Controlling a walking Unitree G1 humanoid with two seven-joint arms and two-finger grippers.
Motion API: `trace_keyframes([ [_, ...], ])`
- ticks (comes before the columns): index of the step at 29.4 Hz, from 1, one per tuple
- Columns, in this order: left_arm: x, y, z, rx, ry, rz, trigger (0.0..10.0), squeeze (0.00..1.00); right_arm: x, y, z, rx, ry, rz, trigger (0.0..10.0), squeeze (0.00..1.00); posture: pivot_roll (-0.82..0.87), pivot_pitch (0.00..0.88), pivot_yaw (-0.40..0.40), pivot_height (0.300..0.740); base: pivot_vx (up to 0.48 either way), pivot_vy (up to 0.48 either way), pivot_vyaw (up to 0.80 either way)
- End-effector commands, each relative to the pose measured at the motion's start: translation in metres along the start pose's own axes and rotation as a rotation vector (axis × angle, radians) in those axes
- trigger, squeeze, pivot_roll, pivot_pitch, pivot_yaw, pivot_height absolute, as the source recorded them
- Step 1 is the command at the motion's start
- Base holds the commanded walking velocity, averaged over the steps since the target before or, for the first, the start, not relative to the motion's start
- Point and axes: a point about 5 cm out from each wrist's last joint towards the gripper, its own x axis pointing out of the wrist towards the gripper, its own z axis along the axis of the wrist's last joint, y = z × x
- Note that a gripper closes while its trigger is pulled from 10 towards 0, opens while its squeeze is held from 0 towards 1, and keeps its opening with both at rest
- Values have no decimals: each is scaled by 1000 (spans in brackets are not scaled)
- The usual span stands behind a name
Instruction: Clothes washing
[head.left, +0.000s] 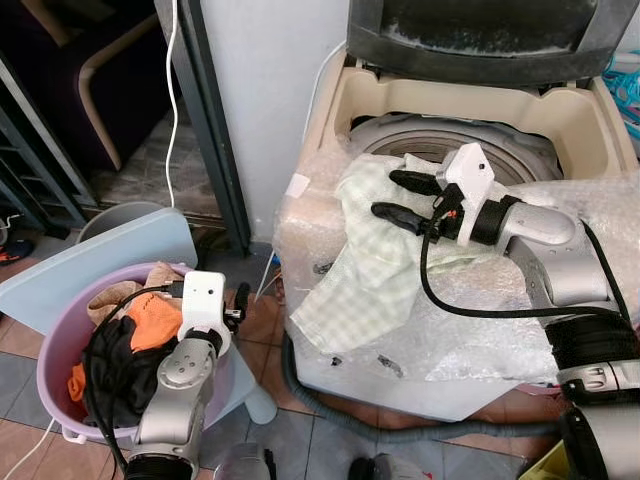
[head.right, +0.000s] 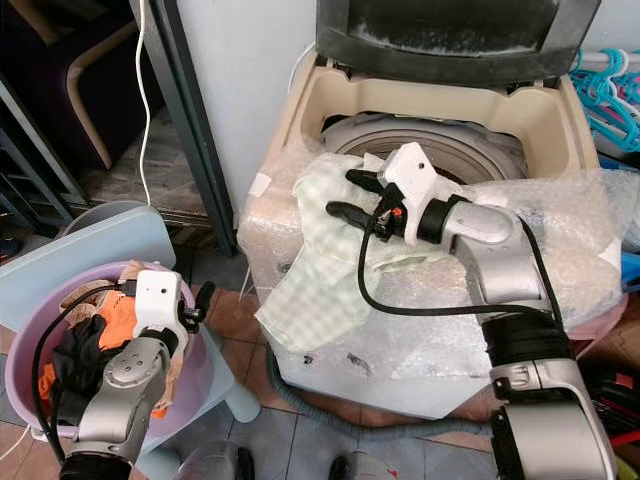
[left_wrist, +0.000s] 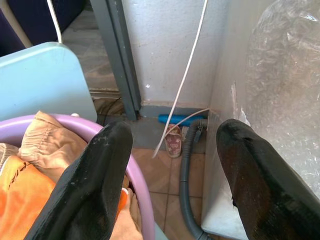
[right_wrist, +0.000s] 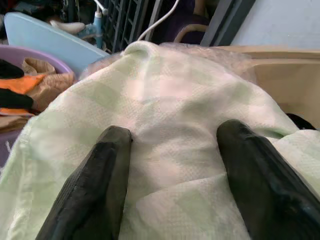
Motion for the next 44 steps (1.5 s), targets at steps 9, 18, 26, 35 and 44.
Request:
trace_keyframes([
  [9, 1, 3, -1, 11, 16, 14, 10000, 0, -26, -69, -26, 115, 219, -679, 10000, 1000, -23, 26, 30, 740, 0, 0, 0],
  [18, 2, 4, -2, 9, 27, 10, 10000, 0, -64, -108, 8, 205, -79, -1008, 10000, 984, -29, 29, 31, 740, 0, 0, 0],
  [26, 1, 4, -2, 5, 32, 9, 10000, 0, -39, -73, 32, 256, -308, -655, 10000, 1000, -34, 35, 34, 740, 0, 0, 0],
  [35, 1, 4, -1, -5, 27, 10, 10000, 0, -14, -16, 35, 134, -366, -608, 10000, 1000, -41, 41, 37, 740, 0, 0, 0],
  [44, 3, 4, -1, 4, 38, 0, 10000, 0, 10, 44, 32, 169, -335, -395, 10000, 1000, -44, 38, 42, 740, 0, 0, 0],
])
